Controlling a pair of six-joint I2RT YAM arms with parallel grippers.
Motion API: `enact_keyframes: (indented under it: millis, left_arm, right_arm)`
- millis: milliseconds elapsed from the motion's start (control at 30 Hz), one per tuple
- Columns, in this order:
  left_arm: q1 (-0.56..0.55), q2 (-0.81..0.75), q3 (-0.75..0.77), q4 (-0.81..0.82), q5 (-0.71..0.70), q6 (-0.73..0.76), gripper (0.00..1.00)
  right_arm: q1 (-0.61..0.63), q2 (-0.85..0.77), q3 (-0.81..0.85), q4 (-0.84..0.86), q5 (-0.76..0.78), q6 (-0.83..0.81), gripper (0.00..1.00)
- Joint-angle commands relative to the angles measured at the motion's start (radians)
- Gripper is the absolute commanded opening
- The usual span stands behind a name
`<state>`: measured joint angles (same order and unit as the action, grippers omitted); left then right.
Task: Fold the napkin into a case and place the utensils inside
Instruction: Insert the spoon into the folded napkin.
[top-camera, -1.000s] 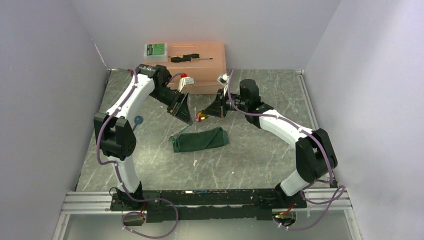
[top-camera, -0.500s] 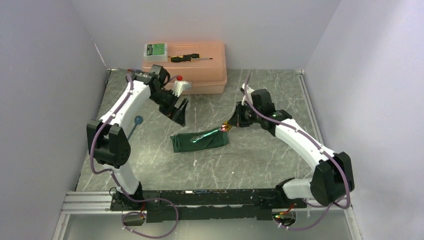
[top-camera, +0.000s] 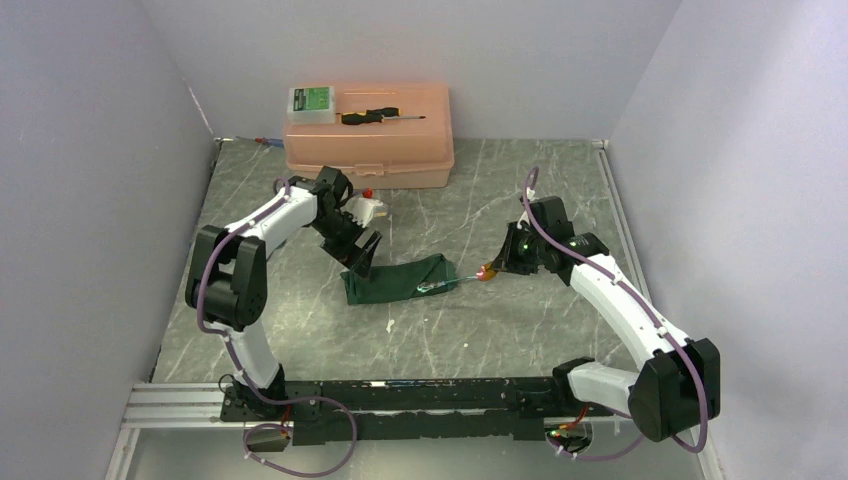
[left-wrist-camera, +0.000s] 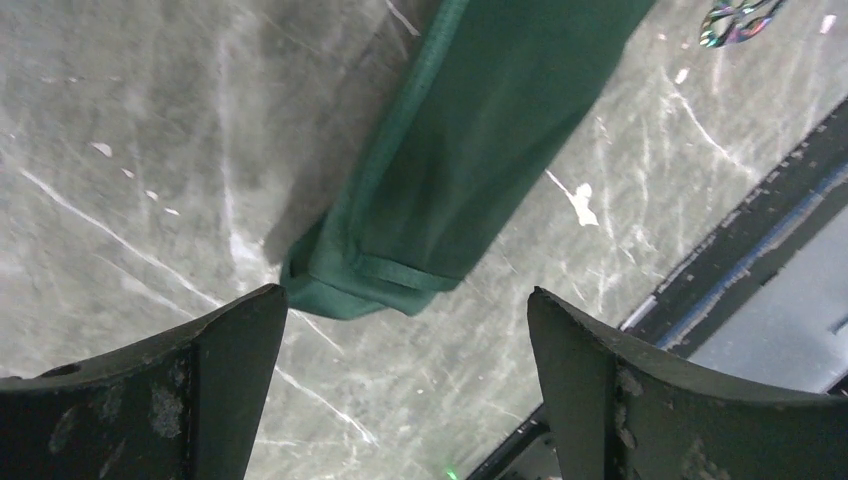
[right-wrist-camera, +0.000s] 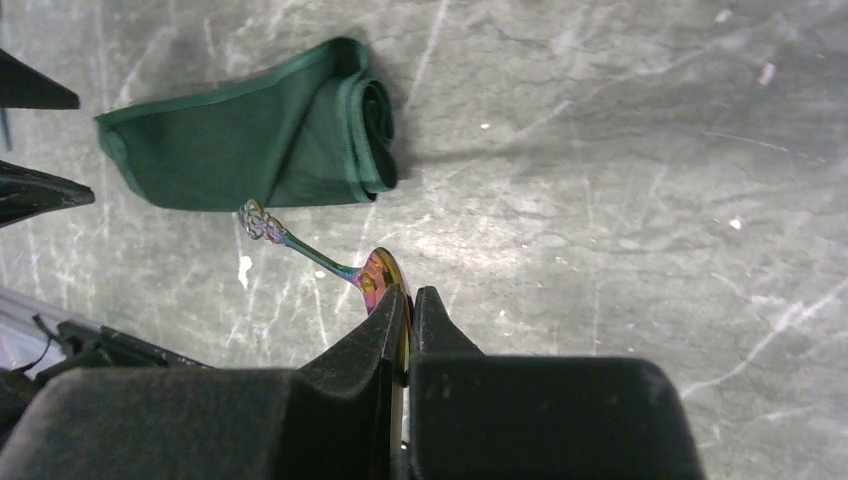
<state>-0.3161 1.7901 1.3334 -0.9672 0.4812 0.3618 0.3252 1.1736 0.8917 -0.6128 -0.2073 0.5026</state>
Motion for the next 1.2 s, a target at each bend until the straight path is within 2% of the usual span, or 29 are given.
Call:
enact_keyframes:
  millis: [0, 233, 767, 1167]
  left_arm:
    - [-0.003, 0.049, -0.032, 0.102, -0.036, 0.023, 0.95]
    - [-0.003, 0.071, -0.079, 0.15, -0.085, 0.031, 0.95]
    - [-0.003, 0.034, -0.108, 0.151, -0.031, 0.04, 0.95]
    - [-0.011, -0.002, -0.142, 0.171, -0.073, 0.03, 0.95]
  right_arm:
    - [-0.02, -0.026, -0.022, -0.037, 0.076, 0.036, 0.0]
    - [-0.026, 0.008, -0.022, 0.005, 0.086, 0.042, 0.0]
    - [-0.022, 0.096, -0.031, 0.163, 0.044, 0.108, 0.0]
    - [0.049, 0.165, -0.046, 0.234, 0.078, 0.151, 0.0]
